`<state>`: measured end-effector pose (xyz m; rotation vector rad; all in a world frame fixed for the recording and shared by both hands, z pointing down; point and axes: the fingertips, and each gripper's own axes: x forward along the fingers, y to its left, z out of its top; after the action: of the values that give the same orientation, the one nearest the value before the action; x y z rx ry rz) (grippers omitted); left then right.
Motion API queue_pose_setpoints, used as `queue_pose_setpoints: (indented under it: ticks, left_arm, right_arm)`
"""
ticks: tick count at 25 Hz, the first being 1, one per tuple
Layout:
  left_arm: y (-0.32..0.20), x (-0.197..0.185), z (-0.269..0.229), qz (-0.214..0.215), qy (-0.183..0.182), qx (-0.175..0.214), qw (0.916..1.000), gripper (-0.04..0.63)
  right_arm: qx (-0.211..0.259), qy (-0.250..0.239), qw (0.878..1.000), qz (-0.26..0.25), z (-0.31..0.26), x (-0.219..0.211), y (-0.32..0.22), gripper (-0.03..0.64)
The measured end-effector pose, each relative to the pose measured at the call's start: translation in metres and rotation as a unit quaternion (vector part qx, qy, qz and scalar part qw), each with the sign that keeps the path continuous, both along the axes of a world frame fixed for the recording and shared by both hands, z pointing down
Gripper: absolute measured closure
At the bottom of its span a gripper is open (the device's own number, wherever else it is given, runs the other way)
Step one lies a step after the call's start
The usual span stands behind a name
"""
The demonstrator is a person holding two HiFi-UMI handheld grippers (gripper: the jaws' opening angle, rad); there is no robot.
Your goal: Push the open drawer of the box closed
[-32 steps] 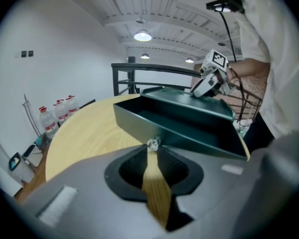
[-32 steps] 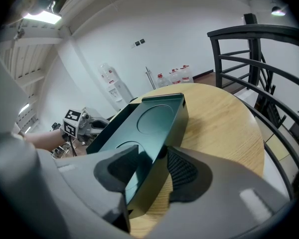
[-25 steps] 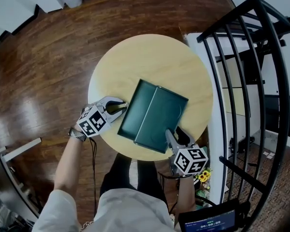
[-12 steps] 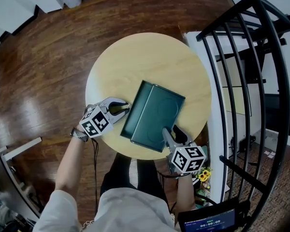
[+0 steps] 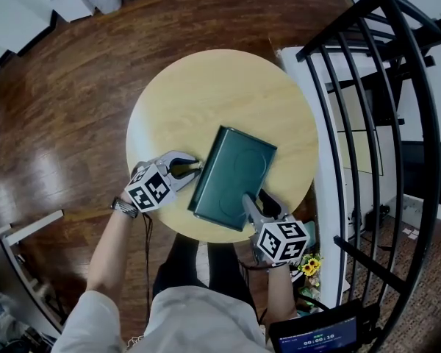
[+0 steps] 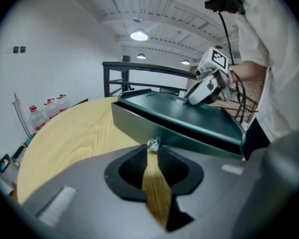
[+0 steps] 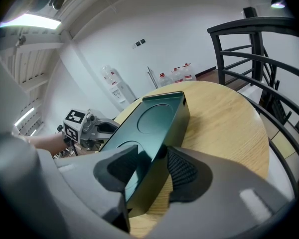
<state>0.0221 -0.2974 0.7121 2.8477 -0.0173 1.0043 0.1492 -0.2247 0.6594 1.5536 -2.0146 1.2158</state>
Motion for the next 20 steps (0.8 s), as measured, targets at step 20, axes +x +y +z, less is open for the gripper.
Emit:
queue_pose_setpoints:
  ticks: [20]
  left_arm:
    - [0.010, 0.016, 0.000, 0.003, 0.002, -0.012, 0.9999, 0.520]
  right_arm:
    - [0.003, 0.003, 1.000, -0.008, 0.000, -0.001, -0.002, 0.430]
